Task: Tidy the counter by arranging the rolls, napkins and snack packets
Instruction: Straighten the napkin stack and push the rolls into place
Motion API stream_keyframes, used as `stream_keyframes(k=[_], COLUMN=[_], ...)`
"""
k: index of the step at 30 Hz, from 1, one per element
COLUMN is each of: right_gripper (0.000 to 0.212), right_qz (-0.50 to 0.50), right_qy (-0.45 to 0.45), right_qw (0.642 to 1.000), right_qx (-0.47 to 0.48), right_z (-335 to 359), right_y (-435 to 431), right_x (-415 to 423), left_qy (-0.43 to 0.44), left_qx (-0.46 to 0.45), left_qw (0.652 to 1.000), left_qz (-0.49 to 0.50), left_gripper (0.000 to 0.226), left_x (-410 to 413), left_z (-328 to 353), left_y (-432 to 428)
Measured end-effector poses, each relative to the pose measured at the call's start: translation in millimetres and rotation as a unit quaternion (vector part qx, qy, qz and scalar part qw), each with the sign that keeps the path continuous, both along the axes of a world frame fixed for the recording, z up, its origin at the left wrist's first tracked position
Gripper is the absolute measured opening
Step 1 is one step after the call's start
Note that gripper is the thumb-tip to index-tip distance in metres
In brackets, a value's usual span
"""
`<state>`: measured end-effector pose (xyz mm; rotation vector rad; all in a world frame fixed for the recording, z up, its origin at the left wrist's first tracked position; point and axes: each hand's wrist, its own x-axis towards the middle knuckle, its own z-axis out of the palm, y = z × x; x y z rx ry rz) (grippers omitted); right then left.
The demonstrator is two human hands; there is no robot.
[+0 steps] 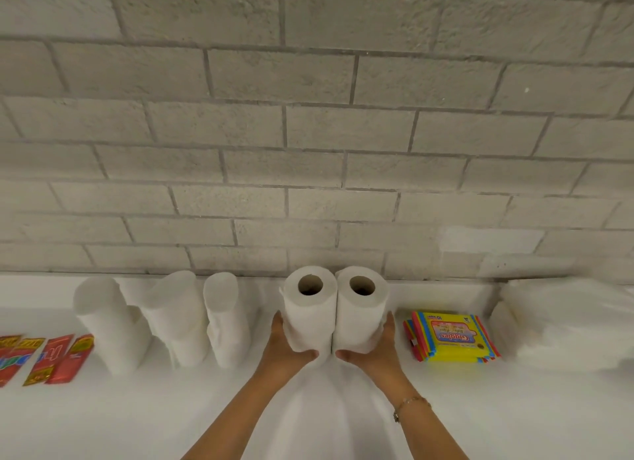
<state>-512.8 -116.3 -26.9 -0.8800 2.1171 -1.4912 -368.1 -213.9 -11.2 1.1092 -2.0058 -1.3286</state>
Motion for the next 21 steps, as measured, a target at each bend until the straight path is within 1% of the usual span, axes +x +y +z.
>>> stream_keyframes(k=[1,3,4,5,7,9,12,17,21], right_gripper=[0.118,0.126,0.124,0.118,0.102,0.086,0.074,0.072,0.074], right_qz=[-0.030,-0.080,-0.097,-0.110,-0.103,-0.083,-0.037,0.010,-0.011], right_qy=[-0.019,-0.095,-0.138,-0.166,-0.200,-0.214,-0.207,-0.202,-0.201], right_qw=[0.999,0.992,0.986,0.980,0.974,0.973,0.978,0.979,0.979], right_qx=[0.000,-0.003,-0.004,-0.007,-0.005,0.001,0.011,0.028,0.033], right_z=[-6.2,-18.8,-24.5,-30.2,-35.9,-37.5,-36.2,-36.2,-39.5], right_y=[6.3,19.7,24.9,29.1,33.2,32.4,21.9,-12.8,-40.5], right_x=[6.7,22.3,32.3,40.7,65.0,90.9,128.5,181.4,228.3], left_qy=[-0.013,-0.051,-0.072,-0.084,-0.095,-0.102,-0.106,-0.089,-0.057], left_qx=[0.011,0.052,0.071,0.087,0.112,0.122,0.124,0.113,0.123], left_qw=[1.000,0.997,0.995,0.992,0.989,0.987,0.986,0.987,0.984], left_qz=[-0.006,-0.017,-0.018,-0.022,-0.016,0.000,0.033,0.072,0.111], left_gripper=[0.067,0.076,0.078,0.075,0.061,0.047,0.038,0.036,0.042], left_x=[8.0,28.1,39.2,49.2,75.2,101.0,137.2,189.1,240.8], left_z=[-3.0,-12.9,-18.0,-22.9,-27.5,-28.7,-29.8,-27.6,-30.2], left_y=[5.0,15.0,19.5,24.9,33.3,35.3,26.4,-7.5,-47.8])
